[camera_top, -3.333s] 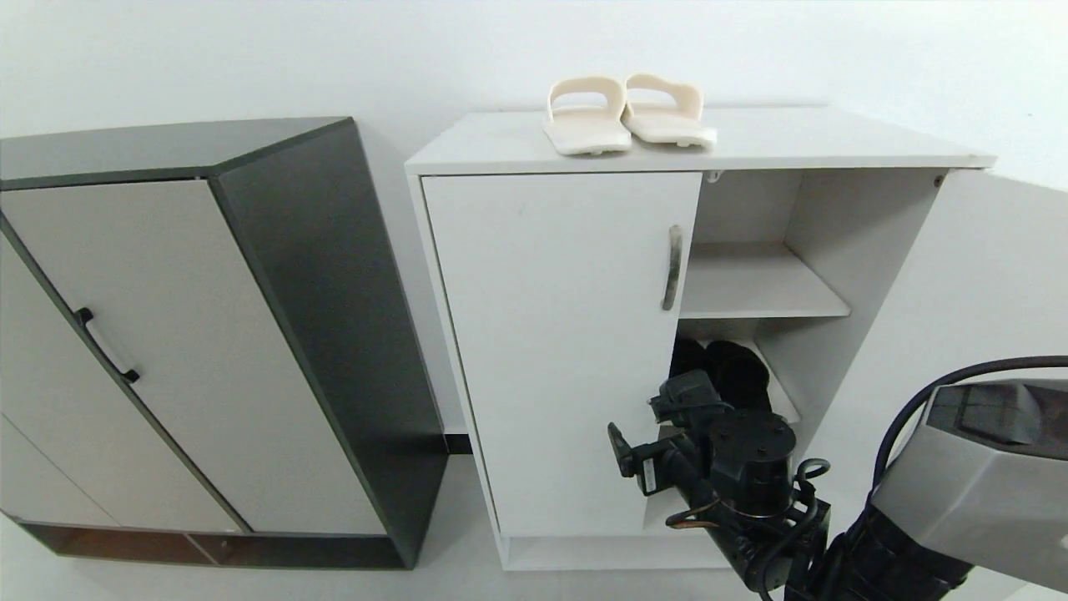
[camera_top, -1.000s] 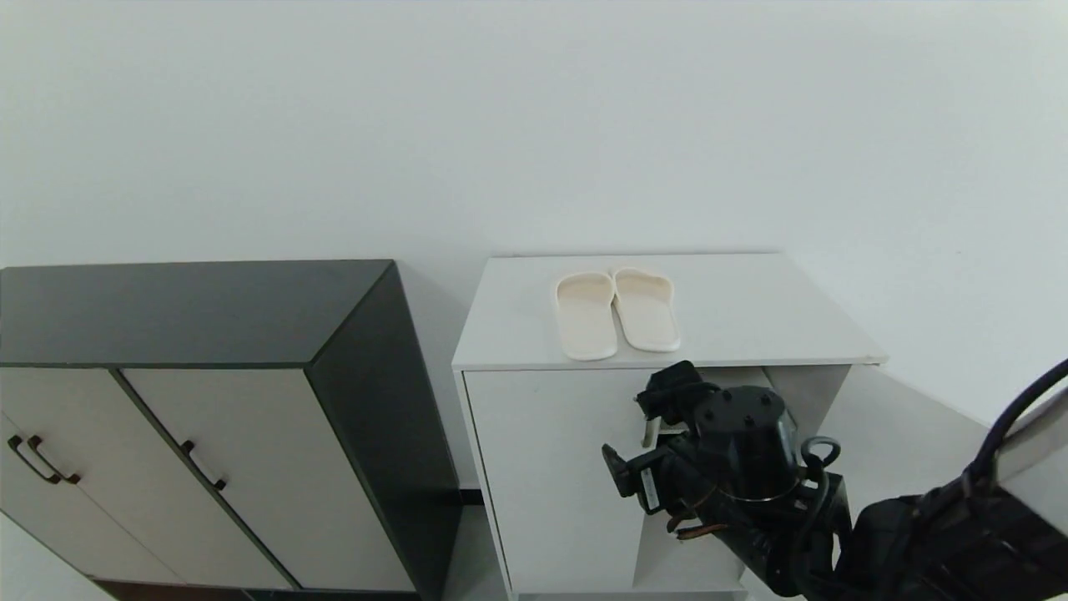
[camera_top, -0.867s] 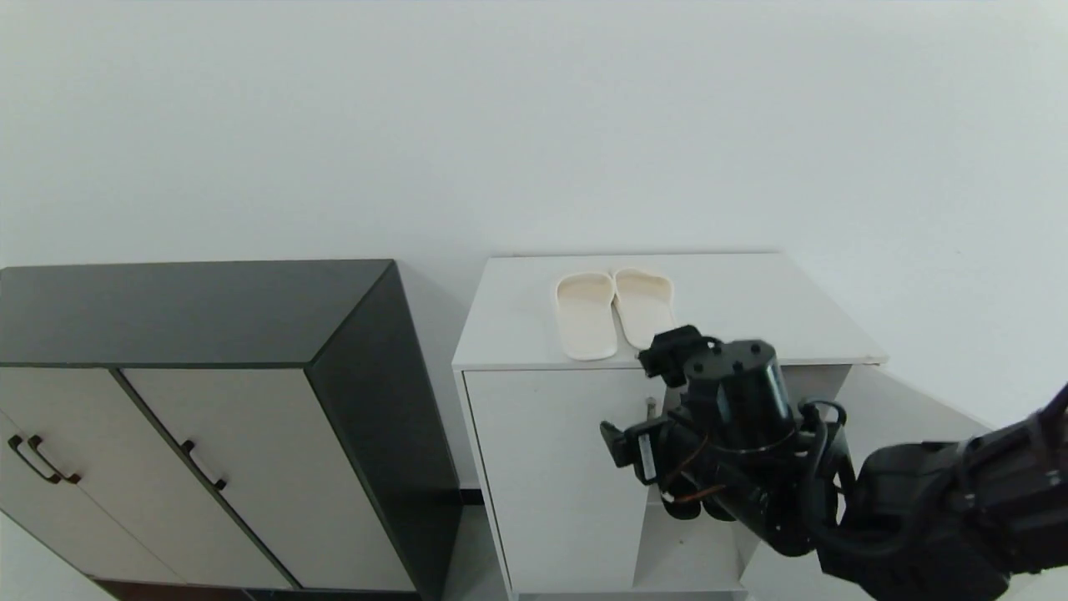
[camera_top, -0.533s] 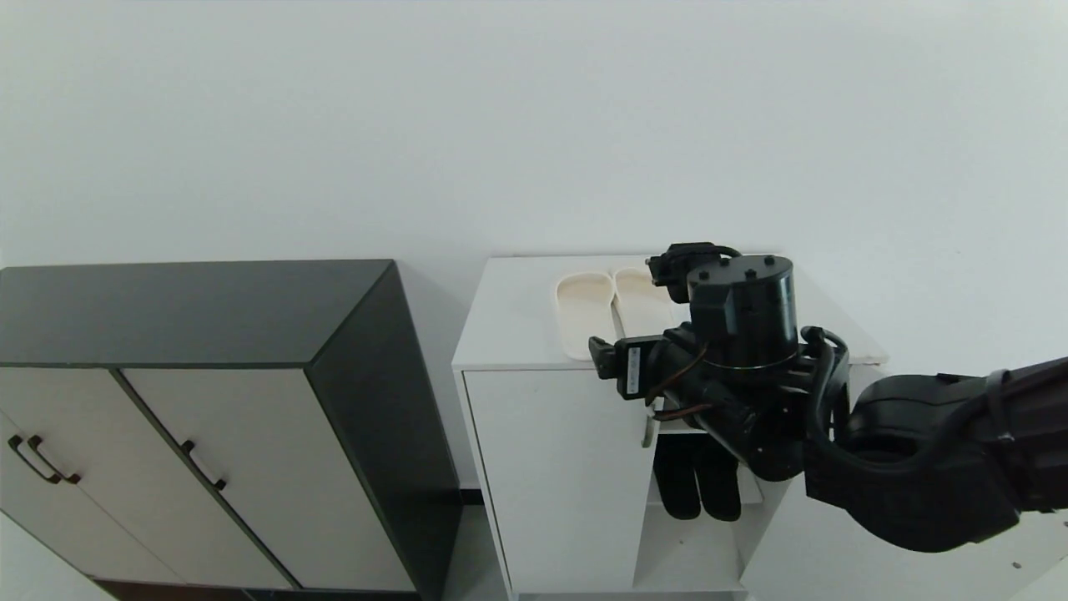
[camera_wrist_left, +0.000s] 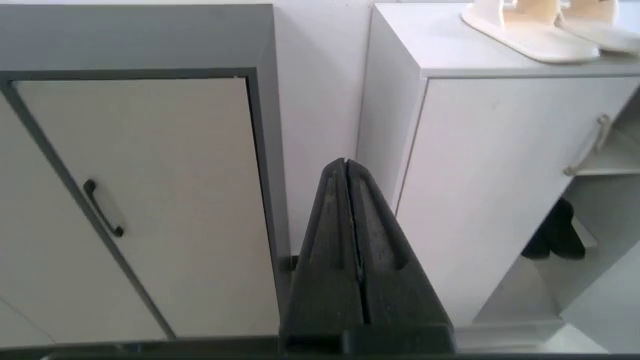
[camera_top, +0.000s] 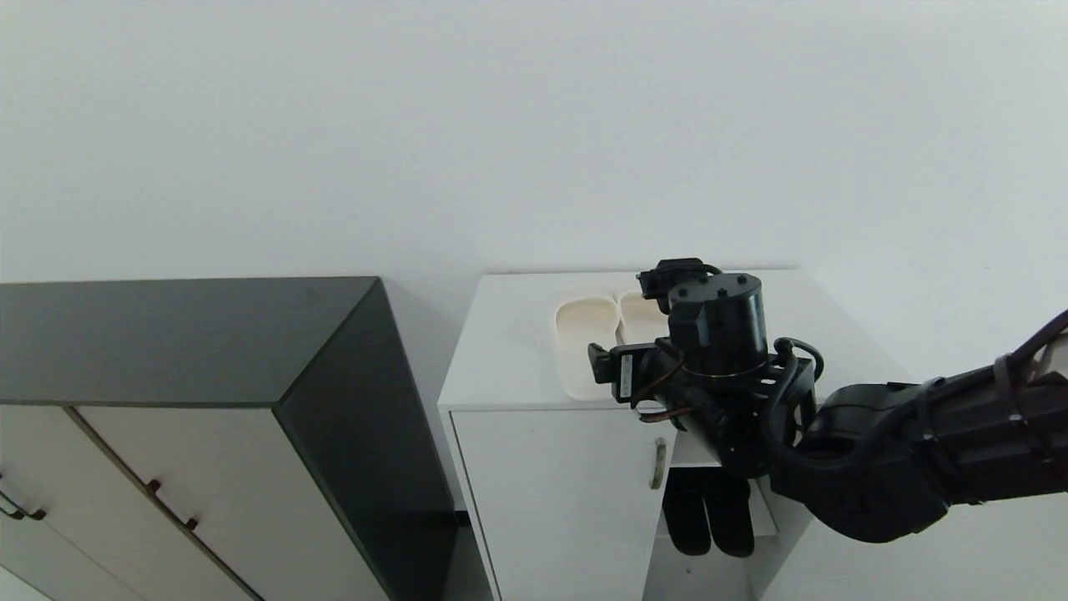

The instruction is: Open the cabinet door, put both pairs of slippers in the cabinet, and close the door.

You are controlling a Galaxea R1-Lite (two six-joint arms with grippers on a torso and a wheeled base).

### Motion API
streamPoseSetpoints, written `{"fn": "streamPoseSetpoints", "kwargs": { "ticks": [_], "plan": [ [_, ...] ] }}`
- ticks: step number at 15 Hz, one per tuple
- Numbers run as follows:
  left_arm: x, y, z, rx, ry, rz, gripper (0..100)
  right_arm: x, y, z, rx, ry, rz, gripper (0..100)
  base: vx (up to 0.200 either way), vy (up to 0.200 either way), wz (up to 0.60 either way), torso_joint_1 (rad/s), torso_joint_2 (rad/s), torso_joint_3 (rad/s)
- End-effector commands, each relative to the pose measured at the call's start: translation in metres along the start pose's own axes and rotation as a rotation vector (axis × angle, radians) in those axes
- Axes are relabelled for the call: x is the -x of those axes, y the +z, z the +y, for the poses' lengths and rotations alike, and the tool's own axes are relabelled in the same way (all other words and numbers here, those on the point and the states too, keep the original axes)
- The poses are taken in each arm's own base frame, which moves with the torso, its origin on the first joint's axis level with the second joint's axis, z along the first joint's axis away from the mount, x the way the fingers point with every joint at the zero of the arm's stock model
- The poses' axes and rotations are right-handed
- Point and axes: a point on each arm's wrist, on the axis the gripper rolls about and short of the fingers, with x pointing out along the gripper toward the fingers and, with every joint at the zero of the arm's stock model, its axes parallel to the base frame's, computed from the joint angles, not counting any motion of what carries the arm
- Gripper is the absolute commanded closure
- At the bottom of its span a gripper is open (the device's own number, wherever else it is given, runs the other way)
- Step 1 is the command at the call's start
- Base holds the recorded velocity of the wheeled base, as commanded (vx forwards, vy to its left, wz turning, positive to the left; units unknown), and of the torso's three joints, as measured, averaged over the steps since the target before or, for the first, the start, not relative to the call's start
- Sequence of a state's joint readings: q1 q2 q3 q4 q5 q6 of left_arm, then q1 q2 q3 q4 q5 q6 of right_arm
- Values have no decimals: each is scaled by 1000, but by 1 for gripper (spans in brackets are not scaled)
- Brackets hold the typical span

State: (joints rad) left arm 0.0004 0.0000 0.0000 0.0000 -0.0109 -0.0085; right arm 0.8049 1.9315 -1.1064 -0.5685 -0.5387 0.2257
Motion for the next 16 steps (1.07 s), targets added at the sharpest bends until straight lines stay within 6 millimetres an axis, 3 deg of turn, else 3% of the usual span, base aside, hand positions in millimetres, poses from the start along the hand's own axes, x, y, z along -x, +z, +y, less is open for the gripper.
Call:
{"fn": "streamPoseSetpoints", "kwargs": {
  "ticks": [1,7,12,16],
  "plan": [
    [0,0,0,1,0,0,100,-4,-5,0,7,-5,12,0,200,0,0,2,-2,2],
    [0,0,0,-1,0,0,100,-15,-16,0,17,-15,25,0,33,0,0,0,0,0],
    [0,0,0,-1,0,2,100,-54,-30,-2,77,-41,-49,0,0,0,0,0,0,0],
    [0,0,0,-1,-2,0,100,-72,-31,1,71,-48,-60,0,0,0,0,0,0,0]
  ]
}}
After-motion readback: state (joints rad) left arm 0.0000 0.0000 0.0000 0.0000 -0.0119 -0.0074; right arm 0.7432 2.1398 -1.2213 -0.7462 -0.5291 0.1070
